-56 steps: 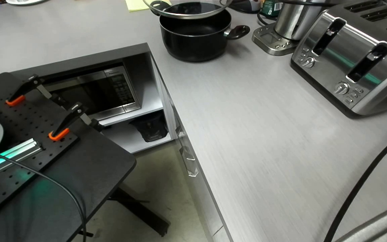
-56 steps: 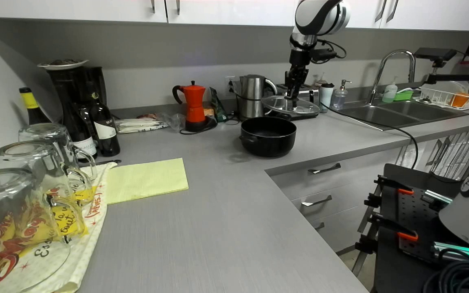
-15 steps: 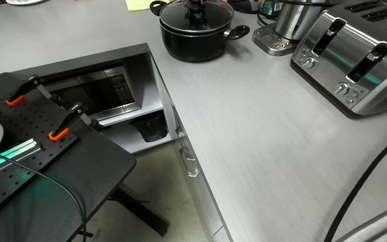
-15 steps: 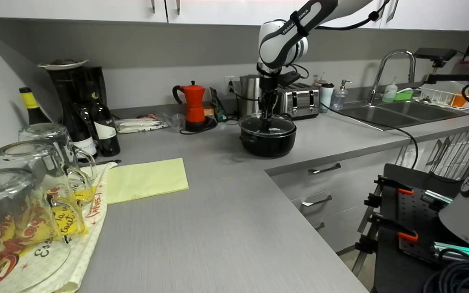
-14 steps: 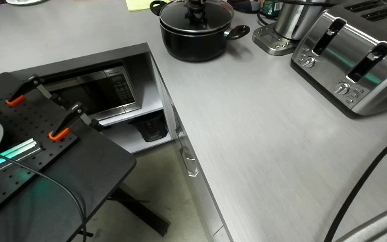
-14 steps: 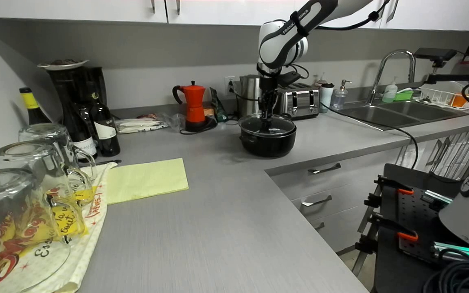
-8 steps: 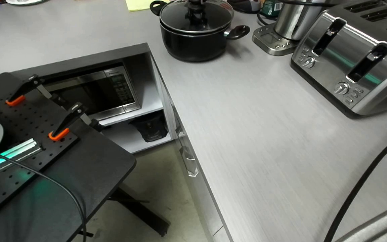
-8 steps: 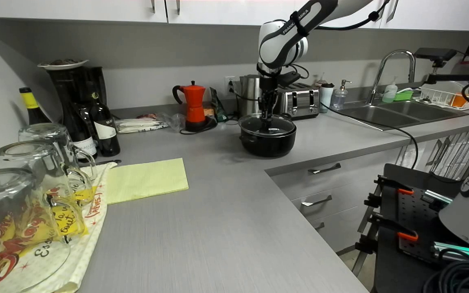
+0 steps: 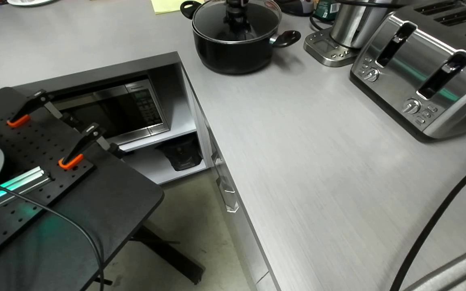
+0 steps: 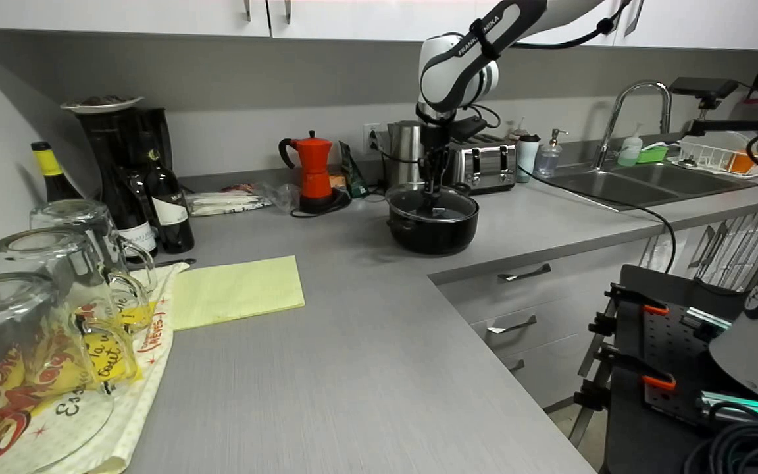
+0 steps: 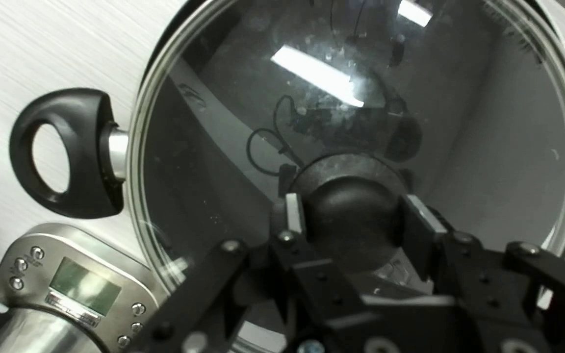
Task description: Put the glass lid on the black pot.
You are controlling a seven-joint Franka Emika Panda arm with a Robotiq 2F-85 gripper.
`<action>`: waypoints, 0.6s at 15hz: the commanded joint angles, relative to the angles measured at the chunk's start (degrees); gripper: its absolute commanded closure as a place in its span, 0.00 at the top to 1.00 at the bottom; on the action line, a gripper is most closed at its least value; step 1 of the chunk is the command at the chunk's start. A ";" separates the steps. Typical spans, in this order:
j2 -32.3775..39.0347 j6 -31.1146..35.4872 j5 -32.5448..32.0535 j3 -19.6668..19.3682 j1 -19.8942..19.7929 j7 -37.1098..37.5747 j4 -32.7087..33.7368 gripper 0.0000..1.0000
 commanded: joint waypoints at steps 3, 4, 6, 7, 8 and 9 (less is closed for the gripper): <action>-2.99 0.56 -0.81 0.82 -0.15 -1.45 -3.55 0.25; -3.21 0.55 -0.76 0.89 -0.16 -1.61 -3.74 0.25; -3.48 0.57 -0.73 1.00 -0.16 -1.93 -3.97 0.25; -3.73 0.58 -0.65 1.07 -0.21 -2.10 -4.15 0.25; -3.95 0.54 -0.56 1.14 -0.25 -2.20 -4.28 0.25; -4.19 0.45 -0.49 1.18 -0.27 -2.23 -4.39 0.25</action>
